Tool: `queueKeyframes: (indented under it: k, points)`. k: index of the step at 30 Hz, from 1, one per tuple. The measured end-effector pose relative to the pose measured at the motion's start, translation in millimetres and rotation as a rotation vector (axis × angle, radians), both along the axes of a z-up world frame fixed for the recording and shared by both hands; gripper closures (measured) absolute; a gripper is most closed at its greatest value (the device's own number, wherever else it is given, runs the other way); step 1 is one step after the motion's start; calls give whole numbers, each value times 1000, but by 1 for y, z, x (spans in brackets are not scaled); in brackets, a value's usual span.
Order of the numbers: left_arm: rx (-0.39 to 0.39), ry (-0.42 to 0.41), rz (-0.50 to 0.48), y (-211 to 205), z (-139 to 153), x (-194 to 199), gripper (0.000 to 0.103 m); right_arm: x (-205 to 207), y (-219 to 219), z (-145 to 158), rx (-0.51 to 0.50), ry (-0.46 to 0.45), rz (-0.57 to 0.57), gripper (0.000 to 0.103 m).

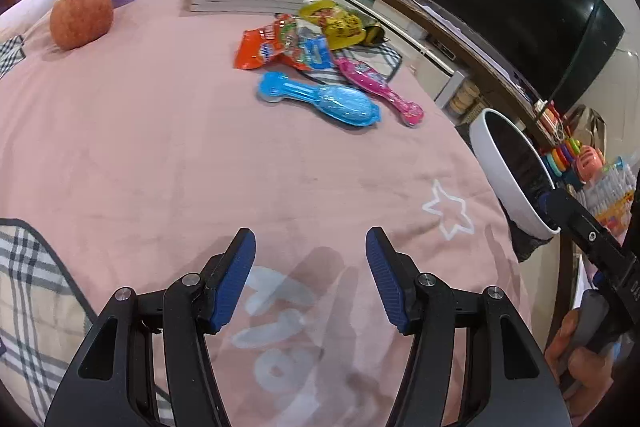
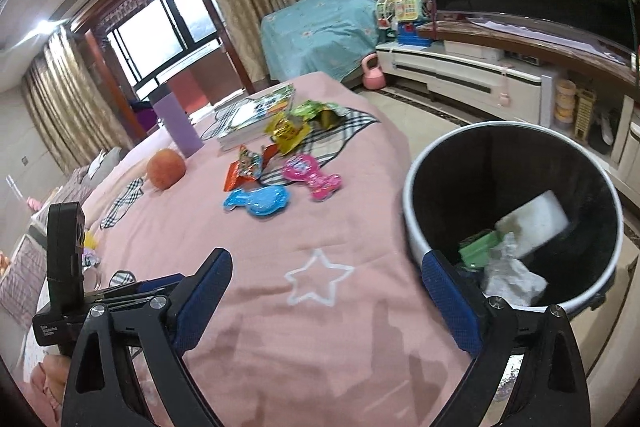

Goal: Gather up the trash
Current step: 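Move both open tools back over the orange snack bag and pink candy package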

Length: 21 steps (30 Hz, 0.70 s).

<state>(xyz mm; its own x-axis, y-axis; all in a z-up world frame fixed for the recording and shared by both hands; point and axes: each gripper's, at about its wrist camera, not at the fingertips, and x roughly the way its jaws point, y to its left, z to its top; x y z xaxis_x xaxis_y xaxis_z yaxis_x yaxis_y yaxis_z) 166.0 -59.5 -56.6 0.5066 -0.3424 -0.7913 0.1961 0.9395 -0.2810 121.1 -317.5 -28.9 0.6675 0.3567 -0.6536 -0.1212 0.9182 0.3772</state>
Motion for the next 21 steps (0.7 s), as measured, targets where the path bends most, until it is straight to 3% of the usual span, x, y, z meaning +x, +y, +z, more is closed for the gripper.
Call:
queueKeyframes:
  k: [8,21]
  points:
    - [2,0,12,15,-2,4,45,12,23,-4,-1,6,62,6]
    - [93,-33,-48,20,4,37,45,33,34,-13,-39,16,105,7]
